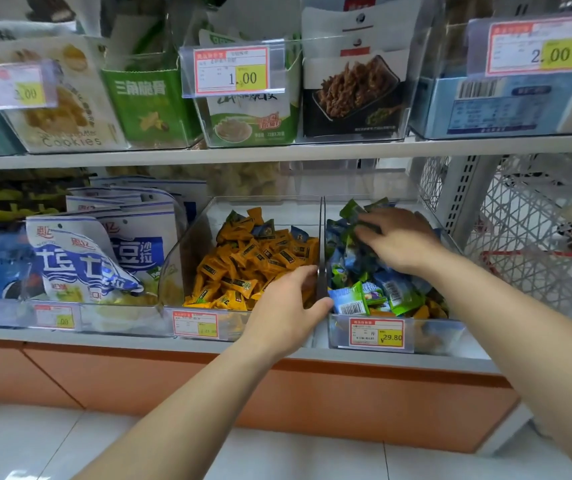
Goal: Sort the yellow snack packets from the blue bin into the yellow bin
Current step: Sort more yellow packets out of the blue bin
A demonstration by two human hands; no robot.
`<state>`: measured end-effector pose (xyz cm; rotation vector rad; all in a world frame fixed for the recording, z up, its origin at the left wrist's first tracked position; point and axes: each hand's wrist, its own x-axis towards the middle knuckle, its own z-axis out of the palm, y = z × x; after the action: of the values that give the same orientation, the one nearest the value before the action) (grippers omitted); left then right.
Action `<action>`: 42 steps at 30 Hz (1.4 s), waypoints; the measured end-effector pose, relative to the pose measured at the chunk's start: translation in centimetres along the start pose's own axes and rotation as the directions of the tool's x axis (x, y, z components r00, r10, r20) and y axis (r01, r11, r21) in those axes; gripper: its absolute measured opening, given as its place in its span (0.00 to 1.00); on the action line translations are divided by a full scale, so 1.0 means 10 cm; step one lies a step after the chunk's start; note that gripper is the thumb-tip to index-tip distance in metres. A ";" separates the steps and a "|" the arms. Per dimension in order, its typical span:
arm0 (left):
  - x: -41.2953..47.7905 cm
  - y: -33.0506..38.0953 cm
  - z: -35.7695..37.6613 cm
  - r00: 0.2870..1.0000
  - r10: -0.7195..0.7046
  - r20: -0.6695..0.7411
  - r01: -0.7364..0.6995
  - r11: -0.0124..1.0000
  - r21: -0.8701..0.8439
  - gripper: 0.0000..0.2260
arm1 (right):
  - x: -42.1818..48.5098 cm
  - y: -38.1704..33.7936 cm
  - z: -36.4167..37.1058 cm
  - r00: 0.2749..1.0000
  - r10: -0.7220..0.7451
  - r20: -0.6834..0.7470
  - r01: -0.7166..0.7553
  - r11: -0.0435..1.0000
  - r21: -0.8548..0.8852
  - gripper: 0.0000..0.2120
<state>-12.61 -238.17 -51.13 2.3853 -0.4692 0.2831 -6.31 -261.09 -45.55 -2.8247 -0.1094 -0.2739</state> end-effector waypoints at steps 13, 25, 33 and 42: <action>0.57 -0.26 -0.54 0.983 -0.064 -0.170 0.068 0.997 0.022 0.06 | -0.27 -0.59 0.44 0.983 -0.177 0.047 0.178 0.984 -0.019 0.36; 1.72 -0.99 -0.53 0.947 -0.175 0.269 0.037 0.893 0.449 0.25 | -0.29 -0.56 0.55 0.976 -0.214 -0.042 0.212 0.976 -0.057 0.38; 1.60 -1.08 -0.67 0.976 -0.052 0.214 -0.038 0.916 0.399 0.09 | -0.31 -0.56 0.54 0.974 -0.221 -0.057 0.217 0.974 -0.062 0.36; 1.45 -0.90 -0.90 0.944 -0.089 -0.319 0.095 0.996 0.003 0.04 | -0.30 -0.57 0.54 0.972 -0.224 -0.066 0.222 0.974 -0.049 0.36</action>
<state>3.57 -229.60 -45.03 2.3125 -0.2040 0.6211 -8.94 -254.18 -49.57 -2.8403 -0.4120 -0.4302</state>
